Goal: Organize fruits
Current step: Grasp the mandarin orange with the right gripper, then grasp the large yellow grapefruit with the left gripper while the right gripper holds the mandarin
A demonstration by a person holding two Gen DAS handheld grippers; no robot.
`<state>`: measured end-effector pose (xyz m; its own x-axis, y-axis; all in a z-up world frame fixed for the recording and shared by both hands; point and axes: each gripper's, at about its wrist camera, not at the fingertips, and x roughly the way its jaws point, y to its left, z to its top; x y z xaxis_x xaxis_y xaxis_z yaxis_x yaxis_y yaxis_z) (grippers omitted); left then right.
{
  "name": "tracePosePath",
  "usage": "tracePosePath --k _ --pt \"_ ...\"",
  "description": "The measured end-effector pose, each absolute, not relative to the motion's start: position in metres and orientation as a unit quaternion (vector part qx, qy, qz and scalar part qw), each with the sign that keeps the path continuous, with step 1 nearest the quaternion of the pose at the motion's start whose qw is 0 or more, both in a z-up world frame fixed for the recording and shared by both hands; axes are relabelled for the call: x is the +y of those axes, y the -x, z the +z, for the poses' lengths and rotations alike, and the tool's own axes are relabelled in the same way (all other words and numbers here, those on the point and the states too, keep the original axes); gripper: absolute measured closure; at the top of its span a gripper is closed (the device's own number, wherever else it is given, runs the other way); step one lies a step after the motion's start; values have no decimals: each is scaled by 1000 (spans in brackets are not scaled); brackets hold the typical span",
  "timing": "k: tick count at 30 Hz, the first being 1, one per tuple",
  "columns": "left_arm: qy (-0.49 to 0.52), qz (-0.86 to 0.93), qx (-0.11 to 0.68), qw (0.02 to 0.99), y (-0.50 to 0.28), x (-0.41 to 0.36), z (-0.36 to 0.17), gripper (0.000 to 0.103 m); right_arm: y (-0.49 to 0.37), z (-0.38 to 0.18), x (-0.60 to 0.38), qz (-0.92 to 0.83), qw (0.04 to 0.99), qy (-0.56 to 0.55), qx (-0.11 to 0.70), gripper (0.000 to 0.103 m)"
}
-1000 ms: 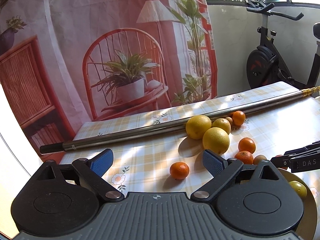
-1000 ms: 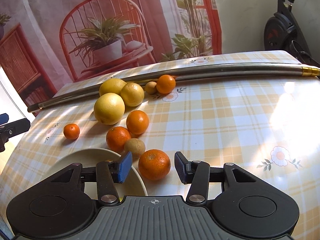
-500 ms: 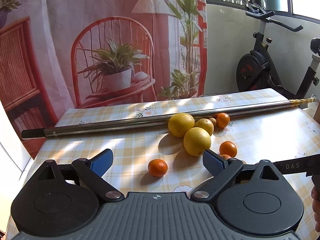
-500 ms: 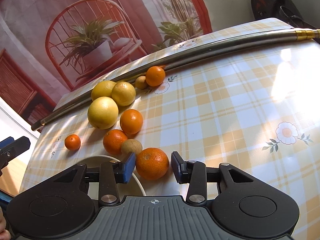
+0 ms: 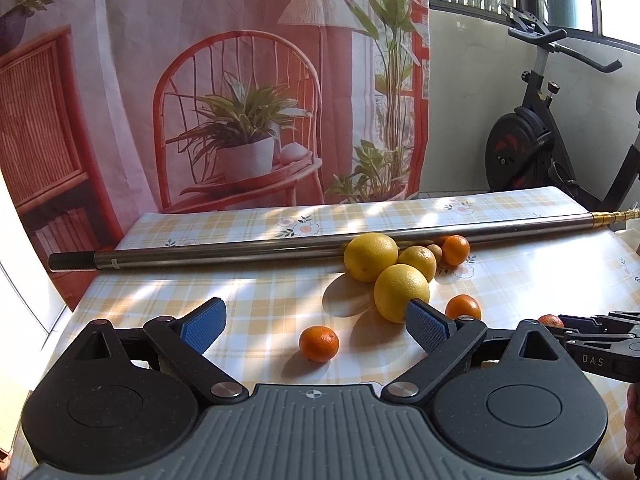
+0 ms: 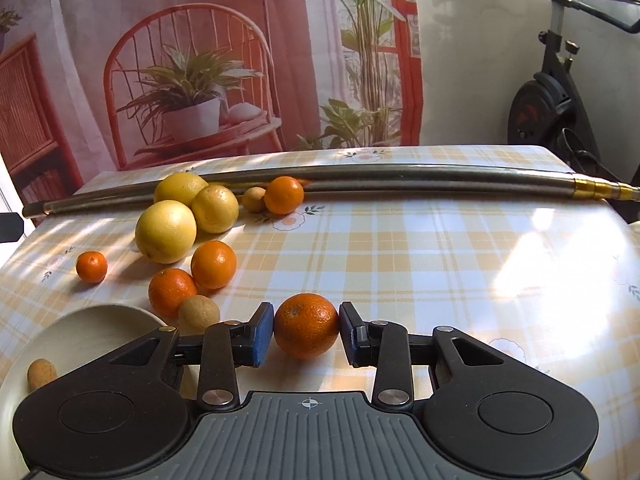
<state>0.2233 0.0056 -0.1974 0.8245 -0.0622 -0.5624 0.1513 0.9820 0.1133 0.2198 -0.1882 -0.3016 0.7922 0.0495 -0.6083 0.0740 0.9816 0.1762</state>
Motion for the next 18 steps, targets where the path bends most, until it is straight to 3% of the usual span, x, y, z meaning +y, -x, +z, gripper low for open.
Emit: tracePosePath --k 18 --pt "-39 -101 328 939 -245 -13 -204 5 -209 -318 -202 1 947 -138 292 69"
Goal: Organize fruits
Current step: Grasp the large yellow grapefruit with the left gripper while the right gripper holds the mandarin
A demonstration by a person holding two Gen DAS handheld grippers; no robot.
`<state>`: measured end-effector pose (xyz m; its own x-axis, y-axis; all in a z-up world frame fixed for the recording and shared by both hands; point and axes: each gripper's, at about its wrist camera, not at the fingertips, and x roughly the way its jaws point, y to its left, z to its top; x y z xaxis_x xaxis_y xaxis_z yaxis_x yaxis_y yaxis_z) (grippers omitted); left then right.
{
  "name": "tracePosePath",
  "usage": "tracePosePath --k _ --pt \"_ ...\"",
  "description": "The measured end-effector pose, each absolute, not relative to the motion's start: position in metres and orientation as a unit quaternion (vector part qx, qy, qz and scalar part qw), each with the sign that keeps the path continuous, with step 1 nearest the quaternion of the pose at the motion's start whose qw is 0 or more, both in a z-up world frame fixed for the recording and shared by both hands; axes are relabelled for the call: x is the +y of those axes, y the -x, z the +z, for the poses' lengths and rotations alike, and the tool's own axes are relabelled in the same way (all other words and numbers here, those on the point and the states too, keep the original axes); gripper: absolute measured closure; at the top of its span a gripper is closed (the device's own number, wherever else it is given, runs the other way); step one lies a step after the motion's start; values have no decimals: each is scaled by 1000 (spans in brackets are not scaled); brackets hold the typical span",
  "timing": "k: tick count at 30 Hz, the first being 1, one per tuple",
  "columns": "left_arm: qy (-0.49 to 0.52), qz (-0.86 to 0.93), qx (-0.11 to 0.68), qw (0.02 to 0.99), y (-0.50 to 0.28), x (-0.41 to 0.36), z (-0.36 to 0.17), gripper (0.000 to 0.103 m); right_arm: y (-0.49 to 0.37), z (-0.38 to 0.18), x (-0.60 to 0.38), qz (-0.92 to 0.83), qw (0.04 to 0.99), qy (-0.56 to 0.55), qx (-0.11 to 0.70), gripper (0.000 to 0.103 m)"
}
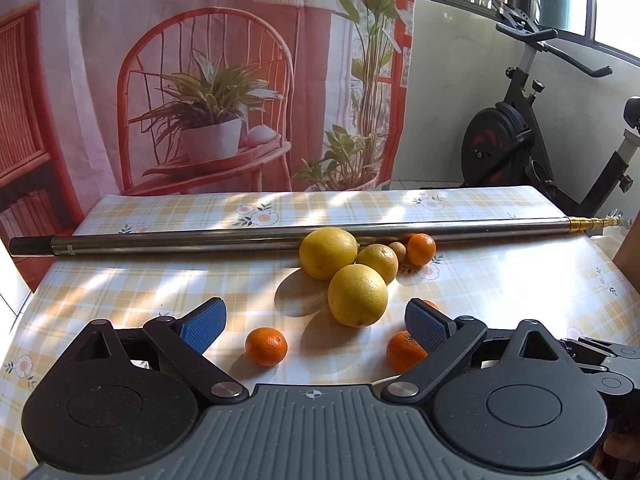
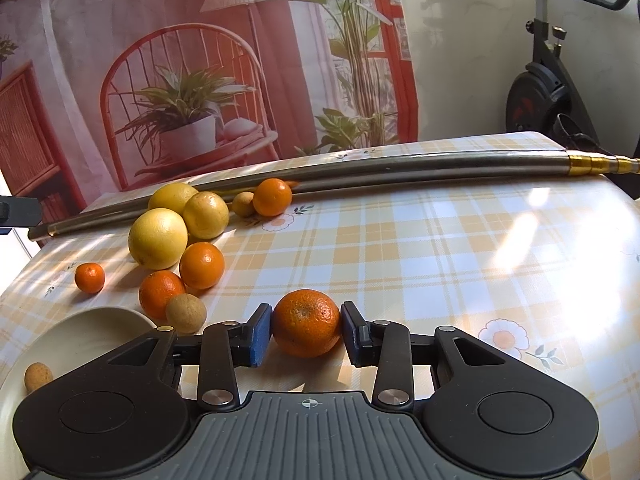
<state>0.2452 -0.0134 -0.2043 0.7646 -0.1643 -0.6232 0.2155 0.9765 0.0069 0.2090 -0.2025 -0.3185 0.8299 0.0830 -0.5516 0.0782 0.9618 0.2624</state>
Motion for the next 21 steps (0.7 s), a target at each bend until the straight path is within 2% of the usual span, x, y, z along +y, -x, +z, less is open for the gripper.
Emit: tracePosePath --k 9,14,21 --pt "-81 -136 335 929 -266 -35 -214 14 -202 -322 -209 5 945 -171 280 69" --pt "-65 -147 352 922 -289 -42 -223 20 -201 -323 -212 7 943 -183 277 69" --pt "-38 -131 377 916 -320 -46 -241 24 -201 -325 -215 10 942 -194 275 69"
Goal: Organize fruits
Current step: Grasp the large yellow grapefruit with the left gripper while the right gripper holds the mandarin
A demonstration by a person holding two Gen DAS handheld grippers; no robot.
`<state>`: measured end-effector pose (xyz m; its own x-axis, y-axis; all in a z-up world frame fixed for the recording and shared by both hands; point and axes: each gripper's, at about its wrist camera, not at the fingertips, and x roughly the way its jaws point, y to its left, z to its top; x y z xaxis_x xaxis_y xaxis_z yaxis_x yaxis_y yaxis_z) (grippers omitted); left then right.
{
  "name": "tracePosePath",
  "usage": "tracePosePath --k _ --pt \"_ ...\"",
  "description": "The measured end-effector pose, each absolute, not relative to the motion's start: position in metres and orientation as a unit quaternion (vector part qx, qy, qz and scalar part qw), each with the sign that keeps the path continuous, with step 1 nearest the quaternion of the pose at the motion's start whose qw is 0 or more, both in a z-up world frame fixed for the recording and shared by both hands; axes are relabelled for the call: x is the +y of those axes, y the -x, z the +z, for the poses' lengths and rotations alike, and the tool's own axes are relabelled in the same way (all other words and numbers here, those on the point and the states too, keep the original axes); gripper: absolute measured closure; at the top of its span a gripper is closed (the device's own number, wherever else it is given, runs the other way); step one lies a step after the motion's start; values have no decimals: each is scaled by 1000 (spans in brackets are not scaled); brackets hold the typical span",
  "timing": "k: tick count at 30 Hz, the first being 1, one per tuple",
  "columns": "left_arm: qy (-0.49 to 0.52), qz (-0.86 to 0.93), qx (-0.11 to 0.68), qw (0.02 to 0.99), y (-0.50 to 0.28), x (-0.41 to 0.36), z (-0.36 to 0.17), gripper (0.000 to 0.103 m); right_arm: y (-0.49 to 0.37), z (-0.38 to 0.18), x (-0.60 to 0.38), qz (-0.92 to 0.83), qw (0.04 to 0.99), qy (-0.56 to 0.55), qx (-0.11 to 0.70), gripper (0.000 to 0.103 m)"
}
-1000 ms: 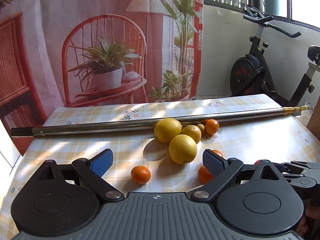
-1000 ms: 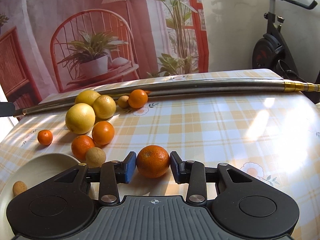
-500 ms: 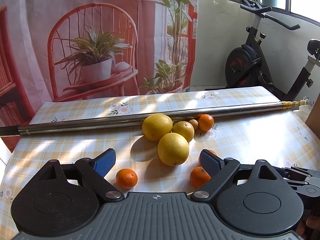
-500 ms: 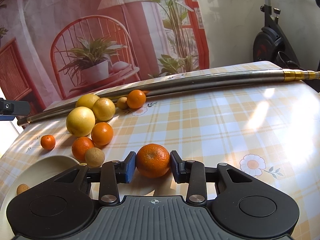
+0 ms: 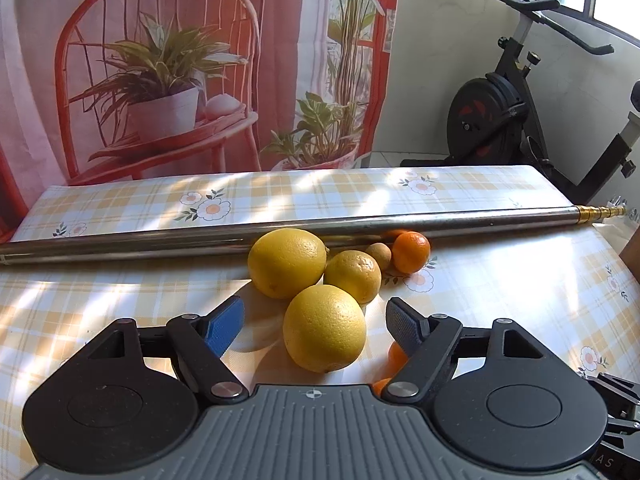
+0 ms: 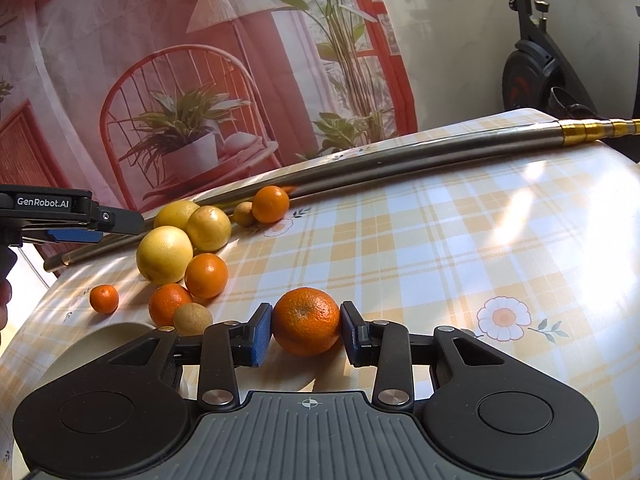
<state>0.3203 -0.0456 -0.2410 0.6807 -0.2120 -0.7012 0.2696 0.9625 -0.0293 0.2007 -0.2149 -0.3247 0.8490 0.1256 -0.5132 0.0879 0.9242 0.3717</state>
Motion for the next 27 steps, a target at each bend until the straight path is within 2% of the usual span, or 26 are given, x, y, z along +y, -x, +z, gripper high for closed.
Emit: tracePosePath --k 13,15,17,22,27 --pt "-47 -118 421 898 -347 -52 -272 28 -202 -326 -215 16 940 -201 275 69" --pt "-57 -121 424 896 -348 -55 -275 32 -202 -326 -216 16 940 -201 276 69" --pt "-64 -132 426 893 -347 -58 -277 44 -202 -326 -215 16 940 -201 276 69" --pt "-46 -147 433 888 -345 -52 -275 45 -202 -325 -215 16 940 -199 276 69" --pt "-75 -135 422 894 -336 -50 -275 46 -202 -325 -214 15 940 -199 276 69"
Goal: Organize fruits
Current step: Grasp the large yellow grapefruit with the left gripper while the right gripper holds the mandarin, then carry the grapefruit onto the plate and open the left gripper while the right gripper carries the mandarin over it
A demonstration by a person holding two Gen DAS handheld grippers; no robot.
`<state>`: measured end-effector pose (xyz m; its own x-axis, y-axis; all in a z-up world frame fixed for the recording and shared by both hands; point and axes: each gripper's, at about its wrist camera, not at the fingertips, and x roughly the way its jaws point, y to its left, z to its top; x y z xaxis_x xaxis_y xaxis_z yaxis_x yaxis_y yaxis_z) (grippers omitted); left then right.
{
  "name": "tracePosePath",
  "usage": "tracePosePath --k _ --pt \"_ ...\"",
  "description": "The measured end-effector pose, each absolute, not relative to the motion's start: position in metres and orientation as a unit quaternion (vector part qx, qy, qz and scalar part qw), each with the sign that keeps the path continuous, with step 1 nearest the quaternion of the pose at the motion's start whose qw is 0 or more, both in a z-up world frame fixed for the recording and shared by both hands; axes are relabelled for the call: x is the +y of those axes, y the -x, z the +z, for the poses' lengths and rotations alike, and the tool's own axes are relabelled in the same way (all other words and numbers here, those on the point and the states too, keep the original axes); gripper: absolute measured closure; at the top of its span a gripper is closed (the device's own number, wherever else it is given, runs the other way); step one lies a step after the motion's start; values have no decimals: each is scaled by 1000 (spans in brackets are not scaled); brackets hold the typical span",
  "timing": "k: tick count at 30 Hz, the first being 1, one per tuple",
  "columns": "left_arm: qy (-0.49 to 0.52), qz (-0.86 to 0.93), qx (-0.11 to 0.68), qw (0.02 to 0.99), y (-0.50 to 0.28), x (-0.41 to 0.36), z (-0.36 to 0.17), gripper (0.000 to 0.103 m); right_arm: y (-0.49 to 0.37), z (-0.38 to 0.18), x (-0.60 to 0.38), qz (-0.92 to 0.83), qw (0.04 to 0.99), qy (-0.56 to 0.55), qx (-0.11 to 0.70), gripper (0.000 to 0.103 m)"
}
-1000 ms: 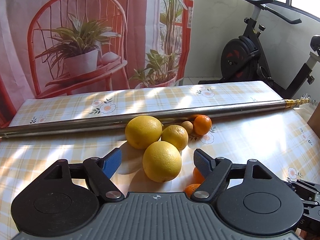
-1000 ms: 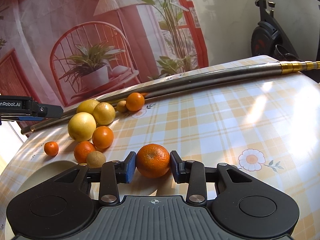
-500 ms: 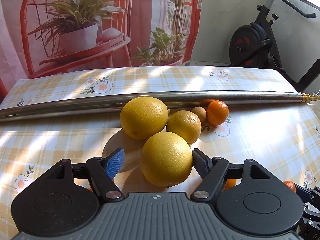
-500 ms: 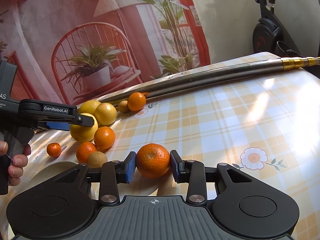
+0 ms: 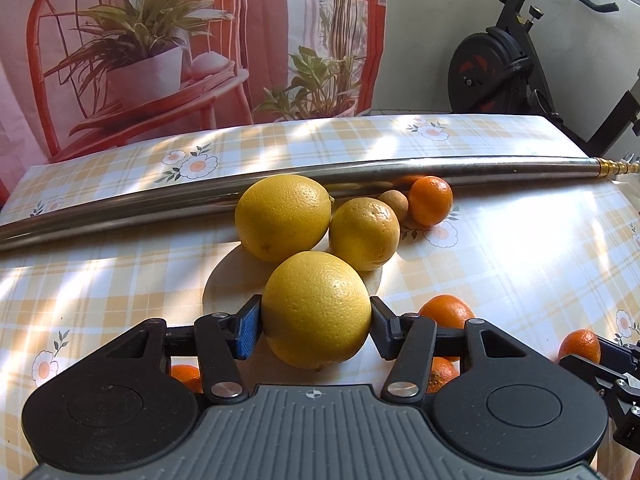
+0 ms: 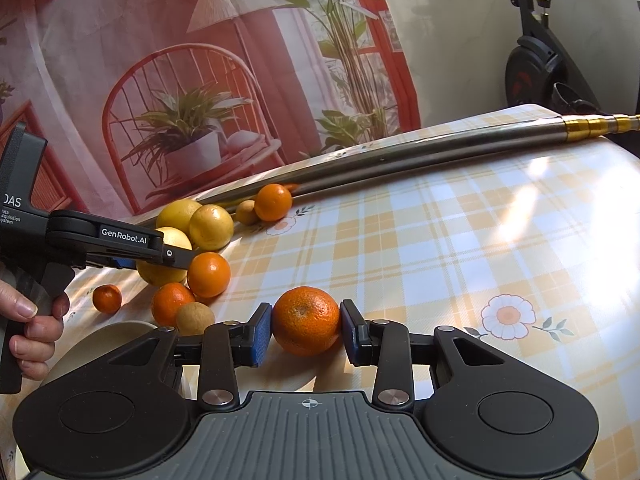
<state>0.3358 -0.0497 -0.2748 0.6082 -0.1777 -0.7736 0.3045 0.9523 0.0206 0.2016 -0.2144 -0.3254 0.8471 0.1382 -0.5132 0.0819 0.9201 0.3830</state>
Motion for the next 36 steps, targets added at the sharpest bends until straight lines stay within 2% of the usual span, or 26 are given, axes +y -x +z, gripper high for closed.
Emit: tracePosePath --k 28,36 --pt "-68 -180 360 913 -270 -29 -242 46 -200 -324 -213 15 943 -189 274 70" --pt "-60 -207 357 909 -235 -16 -234 46 -188 -302 -199 30 951 -163 262 70"
